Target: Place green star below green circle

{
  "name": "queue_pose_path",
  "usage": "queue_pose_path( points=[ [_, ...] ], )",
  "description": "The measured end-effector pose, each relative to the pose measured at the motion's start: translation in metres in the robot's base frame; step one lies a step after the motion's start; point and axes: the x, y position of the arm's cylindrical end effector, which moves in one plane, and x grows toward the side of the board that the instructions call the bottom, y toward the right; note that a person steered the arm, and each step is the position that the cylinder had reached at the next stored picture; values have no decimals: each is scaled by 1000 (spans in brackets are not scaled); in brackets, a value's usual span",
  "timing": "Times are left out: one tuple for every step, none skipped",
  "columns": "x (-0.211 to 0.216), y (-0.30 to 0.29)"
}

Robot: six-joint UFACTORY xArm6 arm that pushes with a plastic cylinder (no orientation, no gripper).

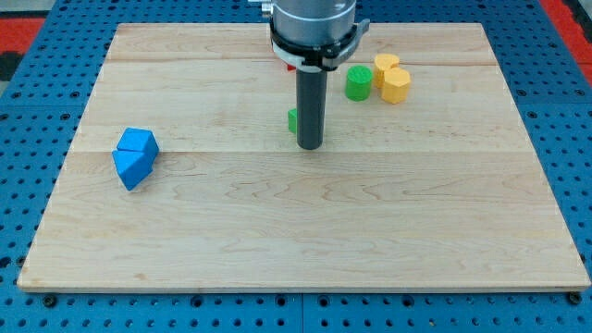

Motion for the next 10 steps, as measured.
queue_pose_path(
  points=[
    [9, 0],
    [19, 0],
    [29, -16],
    [19, -35],
    [18, -39],
    [4, -40],
    [-22, -26],
    [-44, -9],
    [-44, 36],
    [-36, 12]
  ],
)
